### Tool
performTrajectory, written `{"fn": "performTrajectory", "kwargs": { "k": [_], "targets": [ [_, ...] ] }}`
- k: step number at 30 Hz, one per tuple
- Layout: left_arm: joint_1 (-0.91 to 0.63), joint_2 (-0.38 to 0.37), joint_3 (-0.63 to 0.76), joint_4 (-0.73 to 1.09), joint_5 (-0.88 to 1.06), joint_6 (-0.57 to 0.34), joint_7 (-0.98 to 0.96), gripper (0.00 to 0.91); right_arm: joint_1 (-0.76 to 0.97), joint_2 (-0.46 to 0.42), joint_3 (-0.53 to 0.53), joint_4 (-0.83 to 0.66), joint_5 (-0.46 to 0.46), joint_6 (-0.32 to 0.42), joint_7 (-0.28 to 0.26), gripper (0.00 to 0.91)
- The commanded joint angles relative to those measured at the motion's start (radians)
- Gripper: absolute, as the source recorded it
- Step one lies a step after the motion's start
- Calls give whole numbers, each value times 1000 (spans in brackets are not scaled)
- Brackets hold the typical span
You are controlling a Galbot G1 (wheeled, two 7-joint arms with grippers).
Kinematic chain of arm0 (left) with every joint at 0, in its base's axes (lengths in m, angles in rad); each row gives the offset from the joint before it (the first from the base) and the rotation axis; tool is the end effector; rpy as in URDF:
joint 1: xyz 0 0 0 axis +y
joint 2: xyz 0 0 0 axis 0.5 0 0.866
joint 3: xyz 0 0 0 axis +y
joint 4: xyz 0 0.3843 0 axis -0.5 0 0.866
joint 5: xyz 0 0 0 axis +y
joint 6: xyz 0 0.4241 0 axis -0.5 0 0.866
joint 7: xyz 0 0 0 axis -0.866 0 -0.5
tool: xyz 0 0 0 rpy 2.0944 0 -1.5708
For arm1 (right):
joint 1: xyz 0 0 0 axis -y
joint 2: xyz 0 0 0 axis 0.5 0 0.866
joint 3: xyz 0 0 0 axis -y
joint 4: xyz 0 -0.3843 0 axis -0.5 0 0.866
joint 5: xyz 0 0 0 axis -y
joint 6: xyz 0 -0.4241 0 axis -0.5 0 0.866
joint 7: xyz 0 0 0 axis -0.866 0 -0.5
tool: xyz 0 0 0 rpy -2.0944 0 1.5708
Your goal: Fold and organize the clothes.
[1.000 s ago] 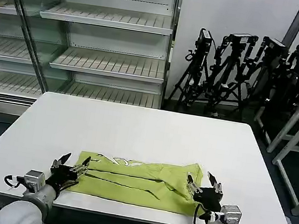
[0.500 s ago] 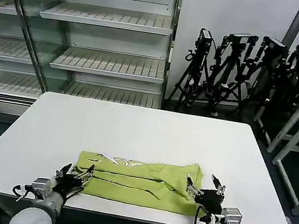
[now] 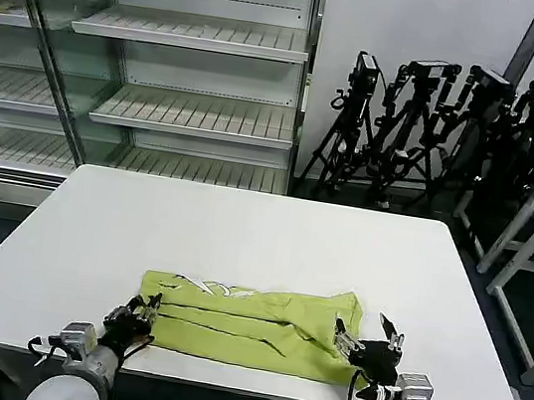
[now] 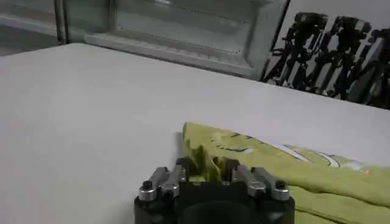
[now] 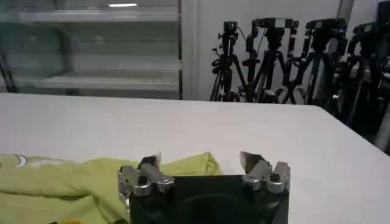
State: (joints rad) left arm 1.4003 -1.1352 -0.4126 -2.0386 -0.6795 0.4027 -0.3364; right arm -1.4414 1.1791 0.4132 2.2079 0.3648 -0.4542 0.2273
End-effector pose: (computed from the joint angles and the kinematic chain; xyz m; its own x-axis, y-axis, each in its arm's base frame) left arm 0.2863 0.0435 -0.3109 -0.9052 0.0571 0.4212 -0.0226 0.9831 -0.1818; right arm 0.2605 -0.0157 -0.2560 -0.9541 -0.0990 0.2828 -0.1085 0.9939 -0.0180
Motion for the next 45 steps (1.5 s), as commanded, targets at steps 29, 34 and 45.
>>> {"fn": "performTrajectory", "kwargs": {
  "k": [29,34,45],
  "targets": [
    [33,283,-246,-159,219,132,46,20,12,10,-33,-11,-25,6,-2,907],
    [-35,208,-42,-243,192,128,2,10,0,18,-34,-8,-34,9,-2,907],
    [-95,118,218,-227,299,125,16,20,0,15,-3,-6,-34,15,-2,907]
  ]
}}
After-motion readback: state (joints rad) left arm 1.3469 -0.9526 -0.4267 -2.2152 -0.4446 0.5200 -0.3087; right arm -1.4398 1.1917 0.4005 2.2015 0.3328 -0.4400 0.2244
